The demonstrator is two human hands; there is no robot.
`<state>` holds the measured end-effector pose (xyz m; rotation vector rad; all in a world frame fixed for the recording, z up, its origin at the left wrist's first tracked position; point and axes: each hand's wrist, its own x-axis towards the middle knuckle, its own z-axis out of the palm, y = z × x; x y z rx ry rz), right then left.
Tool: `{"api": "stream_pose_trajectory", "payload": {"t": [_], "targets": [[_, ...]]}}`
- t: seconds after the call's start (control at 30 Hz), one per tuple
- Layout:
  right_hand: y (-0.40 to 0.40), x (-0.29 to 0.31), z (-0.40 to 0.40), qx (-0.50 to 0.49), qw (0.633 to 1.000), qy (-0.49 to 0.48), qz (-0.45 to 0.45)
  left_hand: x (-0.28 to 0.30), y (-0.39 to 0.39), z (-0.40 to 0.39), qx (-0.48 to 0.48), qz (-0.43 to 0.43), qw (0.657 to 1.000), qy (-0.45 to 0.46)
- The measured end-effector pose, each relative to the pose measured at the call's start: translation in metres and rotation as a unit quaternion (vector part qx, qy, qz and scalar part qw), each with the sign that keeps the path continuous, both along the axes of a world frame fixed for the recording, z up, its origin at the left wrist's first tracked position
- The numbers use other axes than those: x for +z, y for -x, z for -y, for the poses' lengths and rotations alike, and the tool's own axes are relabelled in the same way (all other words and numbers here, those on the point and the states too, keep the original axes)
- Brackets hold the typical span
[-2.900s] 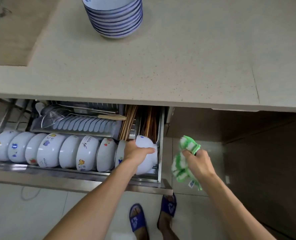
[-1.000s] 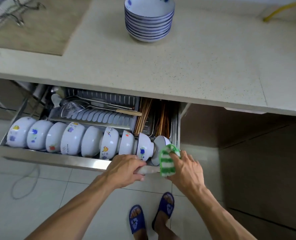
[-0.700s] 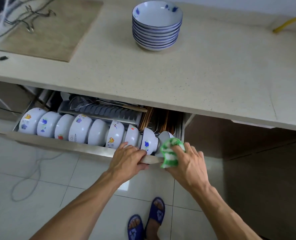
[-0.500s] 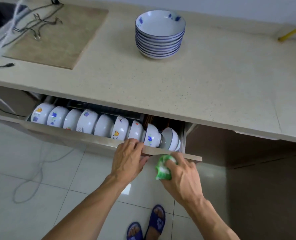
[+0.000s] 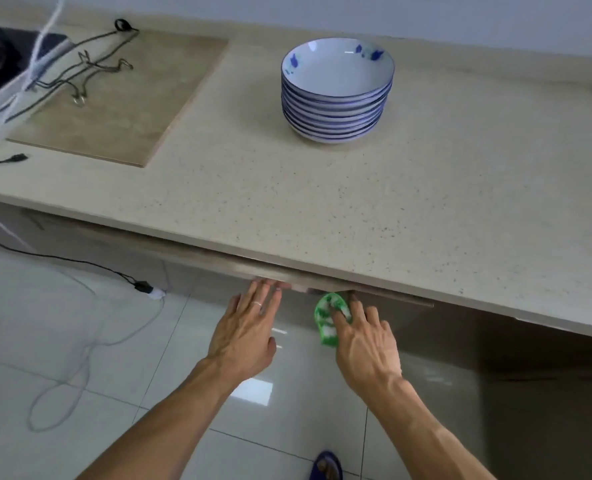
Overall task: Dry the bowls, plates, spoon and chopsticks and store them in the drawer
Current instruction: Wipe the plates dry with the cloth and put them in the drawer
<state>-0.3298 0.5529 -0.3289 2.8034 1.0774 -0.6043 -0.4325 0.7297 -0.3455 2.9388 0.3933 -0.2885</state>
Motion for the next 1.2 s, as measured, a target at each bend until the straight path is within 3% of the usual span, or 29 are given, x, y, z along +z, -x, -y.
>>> {"api": "stream_pose_trajectory", "payload": {"t": [0.3,0.4,0.47,0.53,0.63,0.73,0.87,0.9,1.03,1.2], "targets": [[-0.012,-0.013,-0.023,-0.031,0.999,-0.01,0.015,-0.008,-0.032,-0.02,-0.018,-0.017,1.0,-0.003],[0.0,-0.02,-0.038,-0.139,0.988,-0.063,-0.016,-0.009,-0.034,-0.036,-0.034,-0.034,0.999,0.021],[0.014,-0.029,-0.05,-0.283,0.943,-0.144,-0.098,-0.013,-0.033,-0.046,-0.044,-0.018,0.997,0.065],[0.032,-0.041,-0.067,-0.428,0.856,-0.229,-0.18,-0.025,-0.019,-0.058,-0.024,0.01,0.991,0.132],[0.058,-0.066,-0.086,-0.534,0.762,-0.299,-0.21,-0.051,0.011,-0.072,0.081,0.0,0.966,0.246],[0.08,-0.101,-0.109,-0.584,0.677,-0.357,-0.27,-0.093,0.032,-0.1,0.263,-0.041,0.884,0.384],[0.089,-0.145,-0.123,-0.647,0.562,-0.381,-0.346,-0.14,0.022,-0.132,0.478,0.002,0.692,0.541],[0.088,-0.158,-0.129,-0.659,0.549,-0.374,-0.354,-0.155,0.016,-0.14,0.508,0.019,0.657,0.556],[0.075,-0.2,-0.144,-0.686,0.556,-0.348,-0.313,-0.201,-0.003,-0.158,0.592,0.064,0.535,0.599],[0.052,-0.26,-0.161,-0.674,0.572,-0.343,-0.319,-0.247,-0.024,-0.173,0.576,0.135,0.404,0.698]]}}
